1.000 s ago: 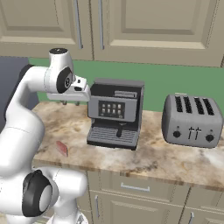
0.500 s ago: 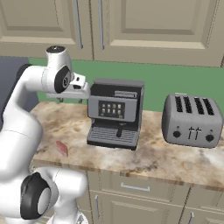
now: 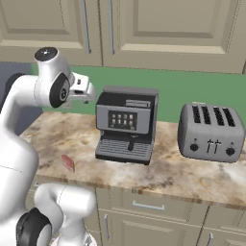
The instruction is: Retrieve the tupperware from the cabinet, then place the raw meat into the tupperware to avoid contamination.
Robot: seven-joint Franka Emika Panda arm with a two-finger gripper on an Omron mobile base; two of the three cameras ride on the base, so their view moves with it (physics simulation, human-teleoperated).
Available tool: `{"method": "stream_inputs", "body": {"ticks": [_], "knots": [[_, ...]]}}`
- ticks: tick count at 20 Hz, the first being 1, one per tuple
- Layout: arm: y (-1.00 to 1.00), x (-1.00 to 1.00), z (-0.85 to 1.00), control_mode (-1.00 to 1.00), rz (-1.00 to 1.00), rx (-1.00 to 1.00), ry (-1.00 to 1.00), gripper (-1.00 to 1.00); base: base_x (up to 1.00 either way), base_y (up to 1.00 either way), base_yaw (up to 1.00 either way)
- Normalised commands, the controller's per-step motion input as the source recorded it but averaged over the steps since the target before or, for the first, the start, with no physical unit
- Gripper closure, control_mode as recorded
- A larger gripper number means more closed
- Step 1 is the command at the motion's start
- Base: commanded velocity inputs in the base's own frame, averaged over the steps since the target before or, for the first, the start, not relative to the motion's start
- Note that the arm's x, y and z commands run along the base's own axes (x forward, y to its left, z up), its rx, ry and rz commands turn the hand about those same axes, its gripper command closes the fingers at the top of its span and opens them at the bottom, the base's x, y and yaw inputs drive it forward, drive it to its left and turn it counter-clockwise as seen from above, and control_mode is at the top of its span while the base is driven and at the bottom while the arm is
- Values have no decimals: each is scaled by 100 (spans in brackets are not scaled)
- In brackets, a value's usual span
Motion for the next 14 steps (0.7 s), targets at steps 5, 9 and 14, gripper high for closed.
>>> {"method": "stream_inputs", "body": {"ticks": [5,9,14], "knots": [[-8,-18,51,-100,0,0,-15,-100,0,0,0],[-8,-16,49,-100,-1,0,-12,-100,0,0,0],[-8,-13,45,-100,-2,0,-13,-100,0,0,0]]}}
